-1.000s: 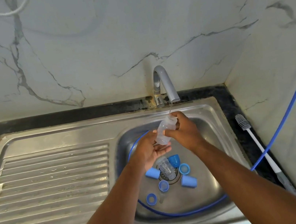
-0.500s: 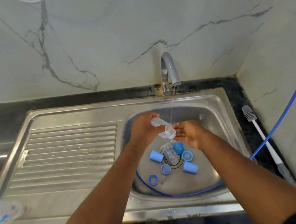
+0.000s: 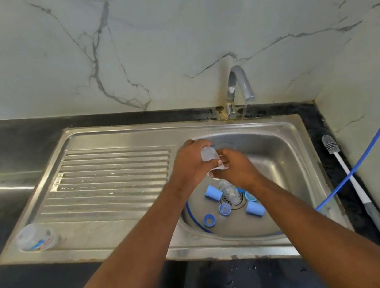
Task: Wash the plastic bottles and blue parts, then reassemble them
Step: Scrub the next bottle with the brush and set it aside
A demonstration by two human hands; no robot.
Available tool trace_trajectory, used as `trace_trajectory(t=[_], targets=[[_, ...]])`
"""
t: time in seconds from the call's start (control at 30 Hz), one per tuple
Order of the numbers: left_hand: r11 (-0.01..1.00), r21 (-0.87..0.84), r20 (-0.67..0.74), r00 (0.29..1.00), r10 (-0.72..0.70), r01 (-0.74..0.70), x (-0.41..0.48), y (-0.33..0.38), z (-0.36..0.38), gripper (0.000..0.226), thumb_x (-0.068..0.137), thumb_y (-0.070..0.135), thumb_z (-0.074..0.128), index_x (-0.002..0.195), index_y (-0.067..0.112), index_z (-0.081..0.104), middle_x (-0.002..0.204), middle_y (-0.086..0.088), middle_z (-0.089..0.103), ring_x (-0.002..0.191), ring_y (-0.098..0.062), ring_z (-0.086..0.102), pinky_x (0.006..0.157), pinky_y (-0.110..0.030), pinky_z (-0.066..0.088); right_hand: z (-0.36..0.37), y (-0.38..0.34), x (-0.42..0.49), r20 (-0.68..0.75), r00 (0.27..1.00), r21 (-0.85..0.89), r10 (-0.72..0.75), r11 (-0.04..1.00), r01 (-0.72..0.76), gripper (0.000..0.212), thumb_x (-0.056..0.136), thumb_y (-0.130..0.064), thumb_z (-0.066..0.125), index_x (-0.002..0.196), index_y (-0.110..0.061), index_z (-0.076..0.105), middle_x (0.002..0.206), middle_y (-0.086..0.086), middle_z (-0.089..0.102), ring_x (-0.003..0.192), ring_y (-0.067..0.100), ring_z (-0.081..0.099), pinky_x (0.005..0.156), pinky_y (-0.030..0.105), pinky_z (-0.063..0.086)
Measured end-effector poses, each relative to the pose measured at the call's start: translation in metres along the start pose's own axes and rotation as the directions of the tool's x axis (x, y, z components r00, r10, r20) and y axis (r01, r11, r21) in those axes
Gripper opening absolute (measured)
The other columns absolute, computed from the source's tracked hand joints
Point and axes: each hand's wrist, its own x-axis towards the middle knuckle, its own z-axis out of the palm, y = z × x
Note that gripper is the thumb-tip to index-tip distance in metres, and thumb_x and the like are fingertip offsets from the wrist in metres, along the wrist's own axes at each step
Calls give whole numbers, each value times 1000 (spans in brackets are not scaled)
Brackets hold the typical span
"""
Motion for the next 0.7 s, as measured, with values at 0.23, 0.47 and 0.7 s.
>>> trace_trajectory(t=[0.23, 0.47, 0.7], targets=[[917, -357, -96, 969, -227, 179, -82, -74, -71, 35, 88, 36, 66, 120, 21, 68, 120, 3, 67, 107, -14, 65, 97, -39, 53, 90, -57, -40, -62, 994, -62, -89, 994, 85, 39, 75, -24, 85, 106, -26, 61, 98, -10, 66, 89, 11, 63, 74, 20, 46], [811, -453, -153, 864, -480, 371, -176, -167, -130, 15, 95, 32, 65, 109, 30, 67, 104, 8, 67, 92, -20, 70, 76, -45, 63, 206, -110, -67, 112, 983, -6, -147, 989, 149, 47, 75, -23, 84, 117, -24, 61, 109, -10, 68, 96, 9, 67, 82, 20, 52], [760, -392, -139, 783, -606, 518, -232, -222, -162, 19, 98, 25, 63, 116, 21, 66, 101, 0, 70, 87, -20, 70, 62, -32, 62, 286, -135, -77, 226, 955, -96, -193, 971, 218, 53, 76, -20, 82, 124, -21, 61, 117, -4, 69, 103, 14, 65, 92, 31, 54]])
